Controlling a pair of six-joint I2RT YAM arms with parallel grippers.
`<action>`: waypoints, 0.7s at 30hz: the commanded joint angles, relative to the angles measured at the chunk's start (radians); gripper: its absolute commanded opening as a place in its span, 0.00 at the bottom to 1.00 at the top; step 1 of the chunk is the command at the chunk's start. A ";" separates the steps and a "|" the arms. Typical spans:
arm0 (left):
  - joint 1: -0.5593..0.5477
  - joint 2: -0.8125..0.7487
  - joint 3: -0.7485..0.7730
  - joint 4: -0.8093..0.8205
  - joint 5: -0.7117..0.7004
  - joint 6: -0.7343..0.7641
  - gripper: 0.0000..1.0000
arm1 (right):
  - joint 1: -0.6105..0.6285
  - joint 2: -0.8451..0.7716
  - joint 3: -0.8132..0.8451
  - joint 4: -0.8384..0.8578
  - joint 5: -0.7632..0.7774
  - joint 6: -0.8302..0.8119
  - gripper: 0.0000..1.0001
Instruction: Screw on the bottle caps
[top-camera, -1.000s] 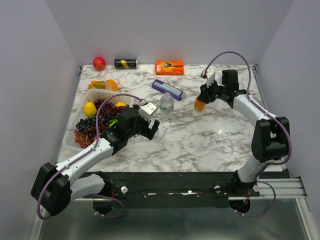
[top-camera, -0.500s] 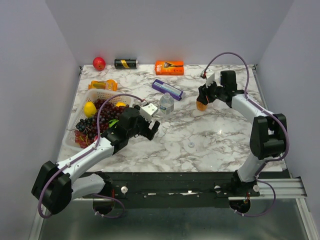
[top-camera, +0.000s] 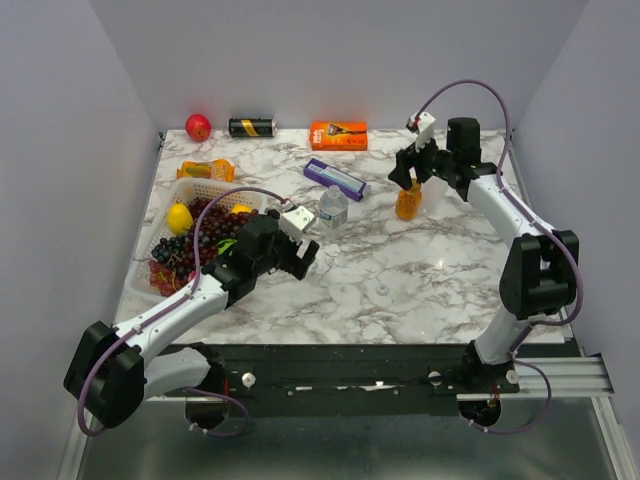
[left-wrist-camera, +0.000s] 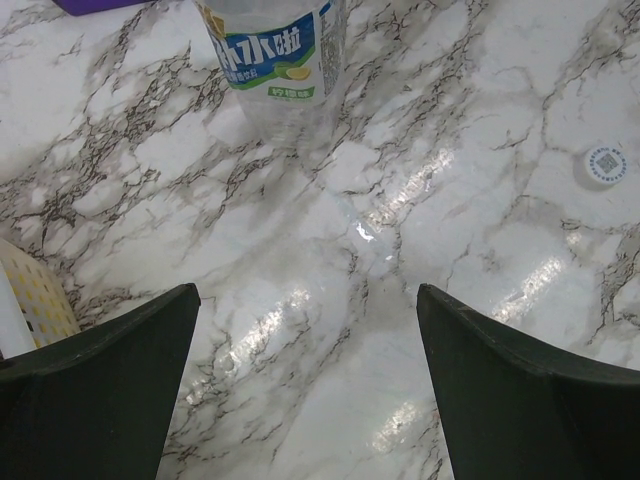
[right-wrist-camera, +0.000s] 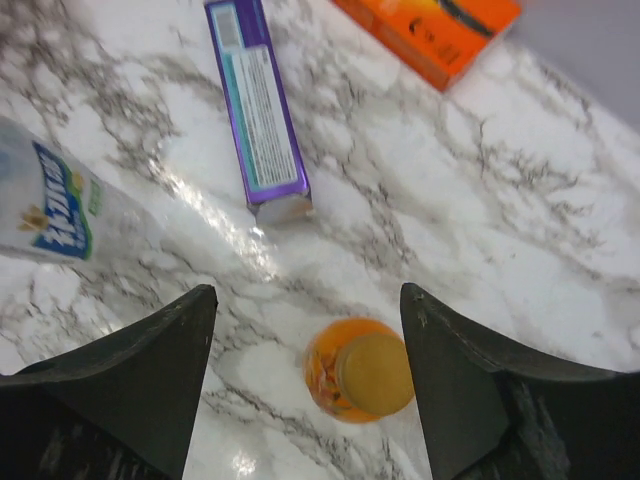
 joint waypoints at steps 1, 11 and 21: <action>0.006 -0.028 0.007 0.024 0.019 0.007 0.99 | 0.038 -0.013 0.117 -0.028 -0.133 0.081 0.82; 0.006 -0.079 -0.012 0.000 0.003 0.025 0.99 | 0.216 0.030 0.145 -0.044 -0.294 0.082 1.00; 0.006 -0.099 -0.021 -0.008 0.002 0.030 0.99 | 0.307 0.118 0.203 0.022 -0.072 0.093 0.96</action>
